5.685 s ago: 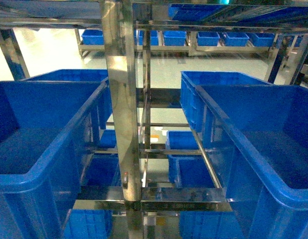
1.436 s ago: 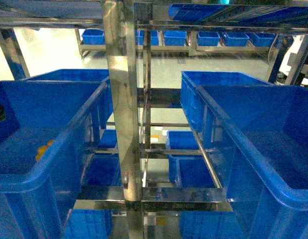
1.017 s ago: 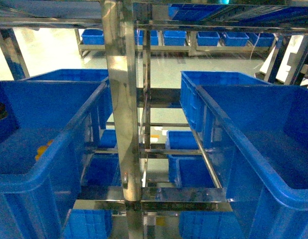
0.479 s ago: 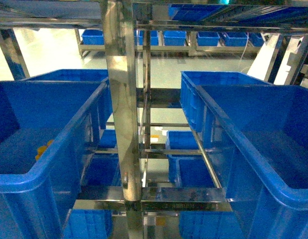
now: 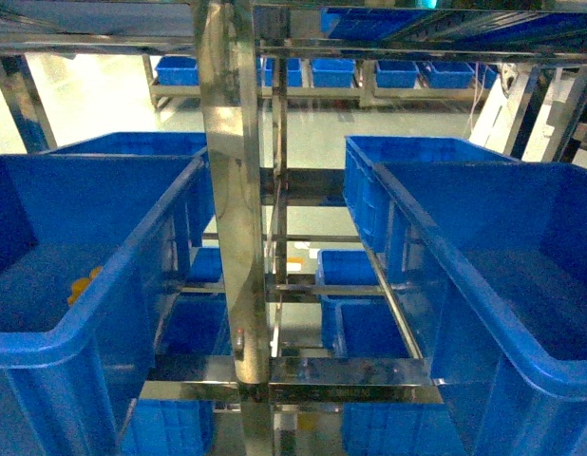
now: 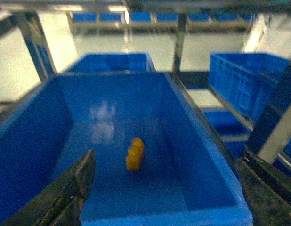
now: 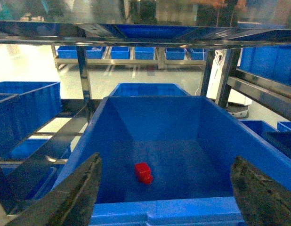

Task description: Sort and place red and yellow blocks in left bins

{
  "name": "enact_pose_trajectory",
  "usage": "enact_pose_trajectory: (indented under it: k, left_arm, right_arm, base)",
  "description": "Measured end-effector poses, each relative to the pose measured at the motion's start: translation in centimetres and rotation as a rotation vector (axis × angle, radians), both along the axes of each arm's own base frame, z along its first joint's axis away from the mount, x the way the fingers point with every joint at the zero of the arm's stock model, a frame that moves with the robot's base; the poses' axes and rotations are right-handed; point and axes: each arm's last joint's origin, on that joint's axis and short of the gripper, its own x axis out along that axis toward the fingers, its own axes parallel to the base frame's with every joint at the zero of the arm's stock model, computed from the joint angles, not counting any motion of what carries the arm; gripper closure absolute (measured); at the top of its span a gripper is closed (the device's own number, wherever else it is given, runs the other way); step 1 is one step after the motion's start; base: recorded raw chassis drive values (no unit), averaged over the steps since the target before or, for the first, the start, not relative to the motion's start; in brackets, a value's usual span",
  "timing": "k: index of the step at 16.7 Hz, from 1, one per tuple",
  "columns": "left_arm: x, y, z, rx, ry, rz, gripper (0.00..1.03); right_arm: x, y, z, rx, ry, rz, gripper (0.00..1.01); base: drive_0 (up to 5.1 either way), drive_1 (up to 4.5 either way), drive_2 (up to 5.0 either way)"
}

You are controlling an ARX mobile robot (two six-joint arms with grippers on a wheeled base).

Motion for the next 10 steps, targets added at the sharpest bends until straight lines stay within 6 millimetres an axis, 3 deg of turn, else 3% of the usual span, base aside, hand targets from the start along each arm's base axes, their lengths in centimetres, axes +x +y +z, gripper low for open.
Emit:
enact_pose_trajectory:
  k: [2,6,7,10]
  left_arm:
    - [-1.0,-0.7,-1.3,0.024,-0.181,0.039,0.34]
    - [-2.1,-2.3,-2.3,0.013,-0.202,0.023,0.87]
    - [-2.2,-2.2,-2.5,0.015,-0.201,0.041,0.98]
    - [-2.8,-2.2,-2.9,0.012,-0.209,0.049,1.01]
  right_arm:
    - [-0.4,0.0,0.1,0.0,-0.01,0.001,0.39]
    - [-1.0,0.0,0.1,0.0,-0.007,0.002,0.91]
    - [-1.1,0.0,0.1,-0.002,-0.011,0.002,0.99]
    - [-1.9,0.0,-0.5,-0.001,0.042,0.004,0.99]
  base:
    - [0.0,0.0,0.0]
    - [0.0,0.0,0.0]
    - [0.0,0.0,0.0]
    - [0.0,0.0,0.0]
